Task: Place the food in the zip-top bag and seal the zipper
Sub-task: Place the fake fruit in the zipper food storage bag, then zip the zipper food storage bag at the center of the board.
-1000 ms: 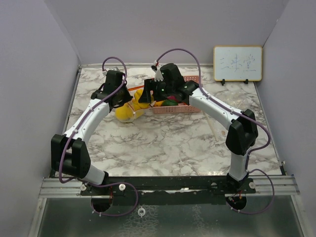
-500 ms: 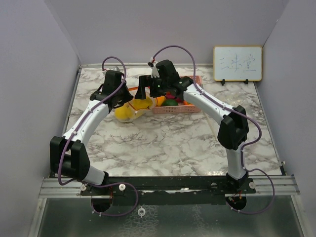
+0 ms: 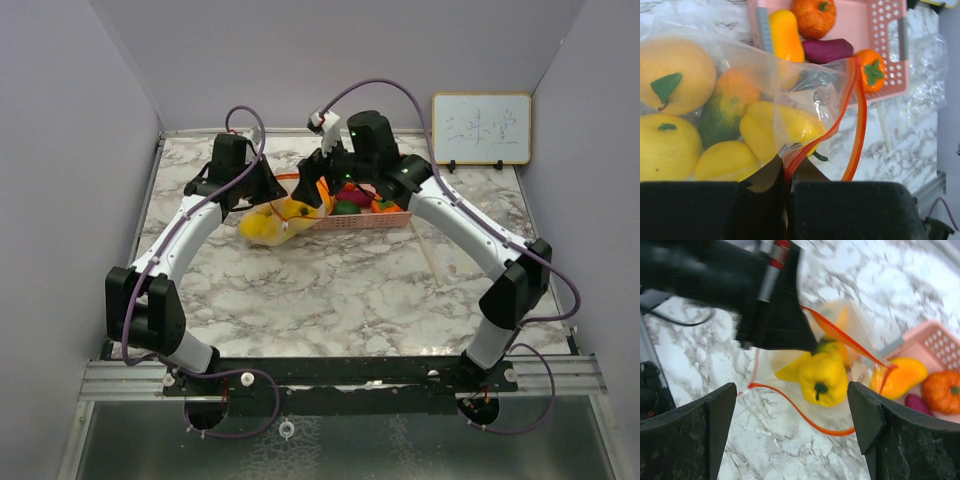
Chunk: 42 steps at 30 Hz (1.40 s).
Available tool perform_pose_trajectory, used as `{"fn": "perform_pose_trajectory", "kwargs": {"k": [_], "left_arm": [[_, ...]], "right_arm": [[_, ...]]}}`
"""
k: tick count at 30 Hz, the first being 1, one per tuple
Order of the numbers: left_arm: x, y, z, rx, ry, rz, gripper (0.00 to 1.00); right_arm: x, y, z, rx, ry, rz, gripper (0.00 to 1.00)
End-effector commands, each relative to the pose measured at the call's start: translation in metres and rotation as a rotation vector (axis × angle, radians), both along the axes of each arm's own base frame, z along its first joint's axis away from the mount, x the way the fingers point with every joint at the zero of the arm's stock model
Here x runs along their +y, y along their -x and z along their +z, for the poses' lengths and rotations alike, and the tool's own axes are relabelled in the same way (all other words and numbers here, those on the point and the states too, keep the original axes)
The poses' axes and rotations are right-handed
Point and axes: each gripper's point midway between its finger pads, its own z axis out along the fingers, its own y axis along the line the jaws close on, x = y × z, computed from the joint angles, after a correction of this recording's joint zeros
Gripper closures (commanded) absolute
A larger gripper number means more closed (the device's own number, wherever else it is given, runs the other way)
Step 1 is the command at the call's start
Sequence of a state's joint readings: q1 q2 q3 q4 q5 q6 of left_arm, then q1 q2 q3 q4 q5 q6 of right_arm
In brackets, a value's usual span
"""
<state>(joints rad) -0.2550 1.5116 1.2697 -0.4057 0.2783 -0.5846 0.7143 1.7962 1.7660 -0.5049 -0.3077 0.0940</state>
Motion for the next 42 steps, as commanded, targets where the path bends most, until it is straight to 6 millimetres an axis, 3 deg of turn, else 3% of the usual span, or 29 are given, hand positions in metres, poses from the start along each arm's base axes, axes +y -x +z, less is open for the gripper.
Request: {"fn": "perform_pose_trajectory", "kwargs": {"k": [1, 3, 5, 10, 14, 17, 22, 30, 35, 37, 39, 42], "left_arm": [[-0.031, 0.005, 0.045, -0.124, 0.106, -0.244, 1.00], [-0.033, 0.008, 0.049, -0.132, 0.089, -0.292, 1.00], [-0.032, 0.010, 0.047, -0.121, 0.056, -0.324, 1.00], [-0.029, 0.019, 0.037, -0.080, 0.016, -0.395, 1.00], [-0.031, 0.022, 0.037, -0.068, 0.034, -0.429, 1.00], [-0.030, 0.024, 0.039, -0.072, 0.033, -0.437, 1.00], [-0.029, 0.025, 0.039, -0.071, 0.022, -0.446, 1.00], [-0.030, 0.026, 0.036, -0.059, 0.036, -0.457, 1.00], [-0.032, 0.026, 0.039, -0.061, 0.048, -0.458, 1.00], [-0.033, 0.026, 0.038, -0.057, 0.053, -0.458, 1.00], [-0.033, 0.026, 0.038, -0.057, 0.058, -0.456, 1.00], [-0.032, 0.022, 0.039, -0.060, 0.053, -0.438, 1.00]], "right_arm": [[0.006, 0.043, 0.045, -0.254, -0.034, 0.349, 0.16], [0.004, 0.050, 0.039, -0.257, -0.024, 0.386, 0.38], [0.005, 0.058, 0.032, -0.247, -0.030, 0.431, 0.51], [0.009, 0.072, 0.016, -0.195, -0.035, 0.491, 0.46], [0.005, 0.072, -0.014, -0.169, 0.023, 0.479, 0.33], [0.003, 0.068, -0.031, -0.166, 0.057, 0.463, 0.31], [0.009, 0.069, -0.042, -0.142, 0.042, 0.478, 0.31], [0.023, 0.051, -0.064, -0.167, 0.026, 0.396, 0.40], [0.032, 0.054, -0.073, -0.136, 0.002, 0.415, 0.46], [0.035, 0.054, -0.073, -0.130, -0.014, 0.408, 0.58], [0.036, 0.052, -0.075, -0.109, -0.018, 0.387, 0.85], [0.035, 0.049, -0.075, -0.079, -0.017, 0.345, 0.96]]}}
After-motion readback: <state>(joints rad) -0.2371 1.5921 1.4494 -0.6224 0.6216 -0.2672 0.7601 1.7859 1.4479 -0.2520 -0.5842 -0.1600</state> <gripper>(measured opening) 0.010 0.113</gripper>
